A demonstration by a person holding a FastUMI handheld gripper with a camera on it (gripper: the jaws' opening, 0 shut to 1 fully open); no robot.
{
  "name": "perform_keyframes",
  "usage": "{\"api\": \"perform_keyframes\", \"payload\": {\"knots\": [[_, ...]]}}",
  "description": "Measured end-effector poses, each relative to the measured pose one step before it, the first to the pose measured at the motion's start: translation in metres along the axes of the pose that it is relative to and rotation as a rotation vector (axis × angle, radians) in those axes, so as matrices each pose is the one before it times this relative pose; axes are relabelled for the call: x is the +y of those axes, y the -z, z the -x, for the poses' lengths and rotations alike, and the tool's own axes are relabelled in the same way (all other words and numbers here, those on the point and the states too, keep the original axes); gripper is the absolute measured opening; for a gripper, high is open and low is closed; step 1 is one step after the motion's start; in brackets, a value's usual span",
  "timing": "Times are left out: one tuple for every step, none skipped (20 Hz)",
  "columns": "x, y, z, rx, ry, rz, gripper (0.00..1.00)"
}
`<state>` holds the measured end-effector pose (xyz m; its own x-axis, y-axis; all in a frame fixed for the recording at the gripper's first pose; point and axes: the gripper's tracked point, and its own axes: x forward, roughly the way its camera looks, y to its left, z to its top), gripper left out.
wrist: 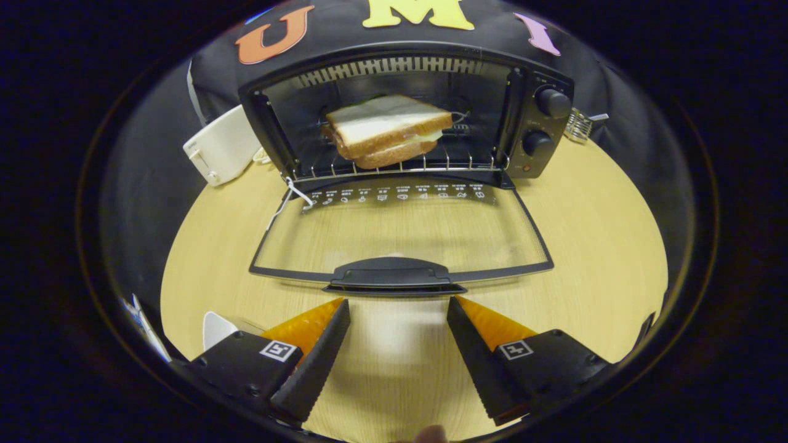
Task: Open the toaster oven, put the food inside, and close the toaster oven door.
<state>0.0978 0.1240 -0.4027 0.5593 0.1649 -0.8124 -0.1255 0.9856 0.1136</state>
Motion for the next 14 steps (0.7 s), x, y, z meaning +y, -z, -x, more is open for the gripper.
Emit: {"api": "perform_keyframes", "payload": {"knots": [[-0.00215,-0.00176,-0.00240,-0.00958,0.00919,-0.00012,1.00],[0.00071,0.00126,-0.00214,0.01147,0.00590,0.00352,1.00],[-0.00020,-0.00191,0.00227,-0.00829,0.00174,-0.00109,1.00],[0.00037,-0.00046,0.00305,0.00065,-0.00059,0.00243,1.00],[-0.00054,-0.00107,0.00153,-0.00071,0.00021,-0.00068,1.00],[0.00015,-0.00132,0.00383,0.00032,-0.00168,-0.00413,1.00],[0.00046,-0.00219,0.00555,-0.00431,-0.00331,-0.01484,1.00],[0.00138,-0.00289,0.00707,-0.00769,-0.00311,-0.00855,1.00],[0.00165,-0.00340,0.00694,-0.01564,-0.00098,-0.00244,1.00],[0.00110,-0.00447,0.00771,-0.01781,-0.00071,-0.00288,1.00],[0.00128,-0.00540,0.00807,-0.02043,-0.00087,-0.00662,1.00],[0.00201,-0.00534,0.00708,-0.01864,-0.00044,-0.00919,1.00],[0.00143,-0.00572,0.00620,-0.01961,0.00115,-0.00454,1.00],[0.00149,-0.00534,0.00478,-0.01725,0.00193,-0.00031,1.00]]}}
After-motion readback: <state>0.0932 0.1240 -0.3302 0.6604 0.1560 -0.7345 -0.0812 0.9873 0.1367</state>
